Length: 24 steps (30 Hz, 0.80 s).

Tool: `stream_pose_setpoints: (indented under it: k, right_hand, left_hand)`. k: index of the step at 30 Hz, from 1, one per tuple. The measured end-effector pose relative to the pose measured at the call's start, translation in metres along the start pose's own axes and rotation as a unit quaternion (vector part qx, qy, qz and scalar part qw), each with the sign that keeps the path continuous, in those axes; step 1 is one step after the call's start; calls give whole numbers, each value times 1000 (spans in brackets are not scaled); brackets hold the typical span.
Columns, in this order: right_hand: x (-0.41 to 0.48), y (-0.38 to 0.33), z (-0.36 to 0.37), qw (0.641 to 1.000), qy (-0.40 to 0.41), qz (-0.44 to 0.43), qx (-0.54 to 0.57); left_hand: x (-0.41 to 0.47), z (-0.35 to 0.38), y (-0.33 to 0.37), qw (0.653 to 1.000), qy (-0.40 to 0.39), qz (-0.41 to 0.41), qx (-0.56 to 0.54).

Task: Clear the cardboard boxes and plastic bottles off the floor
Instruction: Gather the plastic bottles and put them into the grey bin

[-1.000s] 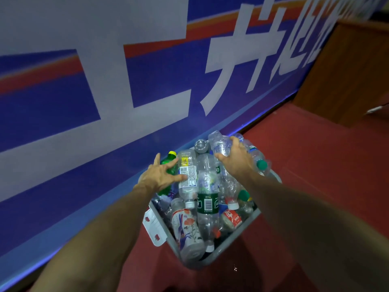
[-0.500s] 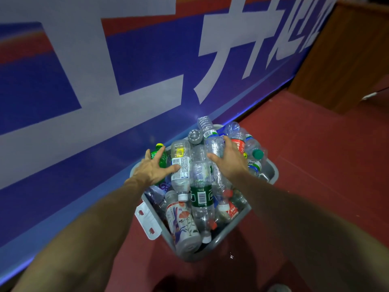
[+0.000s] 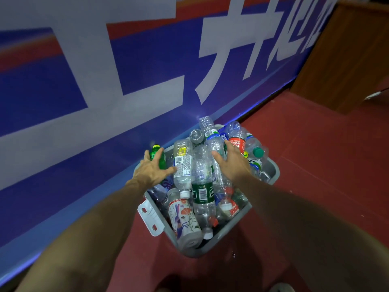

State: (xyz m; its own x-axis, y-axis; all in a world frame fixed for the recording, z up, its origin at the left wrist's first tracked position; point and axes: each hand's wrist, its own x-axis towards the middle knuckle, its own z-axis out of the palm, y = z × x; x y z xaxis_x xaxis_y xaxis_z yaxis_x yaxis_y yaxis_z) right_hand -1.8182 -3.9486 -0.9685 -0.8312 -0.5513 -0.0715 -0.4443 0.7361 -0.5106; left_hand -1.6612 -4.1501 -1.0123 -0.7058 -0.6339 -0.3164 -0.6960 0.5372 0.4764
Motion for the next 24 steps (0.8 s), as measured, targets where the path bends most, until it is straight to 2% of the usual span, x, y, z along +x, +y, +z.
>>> stream_pose_setpoints:
  k: [14, 24]
  right_hand:
    - [-1, -11, 1, 1000, 8, -5, -23]
    - [0, -28, -11, 995, 8, -69, -71]
  left_hand:
    - [-1, -7, -16, 999, 19, -22, -44]
    - [1, -4, -9, 998, 30, -14, -54]
